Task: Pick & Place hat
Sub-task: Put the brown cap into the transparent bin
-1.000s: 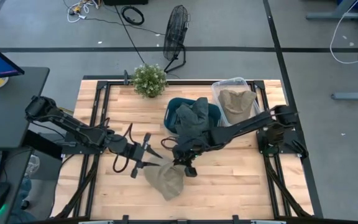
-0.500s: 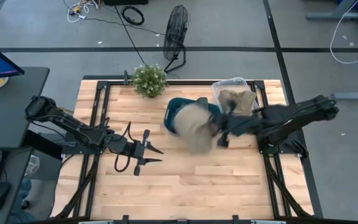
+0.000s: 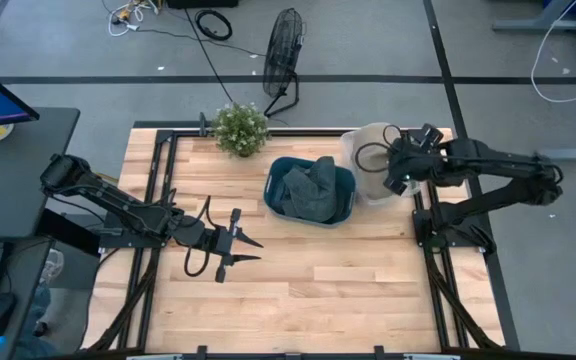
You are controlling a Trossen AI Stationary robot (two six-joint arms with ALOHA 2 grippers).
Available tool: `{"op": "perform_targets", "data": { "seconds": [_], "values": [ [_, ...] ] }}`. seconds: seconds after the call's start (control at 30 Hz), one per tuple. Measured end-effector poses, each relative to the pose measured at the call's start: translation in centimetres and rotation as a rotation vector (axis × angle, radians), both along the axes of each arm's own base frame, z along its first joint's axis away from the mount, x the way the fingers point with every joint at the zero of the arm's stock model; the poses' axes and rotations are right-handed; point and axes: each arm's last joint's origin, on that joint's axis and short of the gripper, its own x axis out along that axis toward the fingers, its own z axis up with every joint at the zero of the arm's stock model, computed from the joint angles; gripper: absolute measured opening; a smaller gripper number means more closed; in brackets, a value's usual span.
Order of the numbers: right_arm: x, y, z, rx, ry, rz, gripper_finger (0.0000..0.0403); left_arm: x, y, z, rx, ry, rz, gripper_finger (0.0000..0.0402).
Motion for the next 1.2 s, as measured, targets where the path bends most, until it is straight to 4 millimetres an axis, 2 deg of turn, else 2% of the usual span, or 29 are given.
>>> {"op": "perform_targets", "data": {
  "seconds": [0.13,0.23,0.33,0.5,0.8,1.03,1.2],
  "values": [
    [-0.1,-1.4,-0.9,-0.017,0.116,-0.005,0.0002,0.0,0.0,0.0,0.000,0.000,0.000,0.0131],
    [0.0,-2.3,-2.4,0.009,0.163,-0.032,0.0002,0.0,0.0,0.0,0.000,0.001,0.000,0.0131],
    [0.4,-3.1,-4.5,0.068,0.184,-0.026,0.0002,0.0,0.0,0.0,0.001,0.001,0.000,0.0131],
    [1.3,-4.1,-8.2,0.052,0.212,0.015,0.0002,0.0,0.0,0.0,0.001,0.002,0.000,0.0131],
    [0.6,-5.4,-14.4,0.059,0.291,0.003,0.0002,0.0,0.0,0.0,0.001,0.002,0.000,0.0131],
    [0.9,-5.7,-14.4,0.075,0.266,0.019,0.0017,0.0,0.0,0.0,0.001,0.002,0.000,0.0131],
    [1.0,-5.8,-14.3,0.078,0.254,0.019,0.0042,0.0,0.0,0.0,0.001,0.001,0.000,0.0131]
  ]
}}
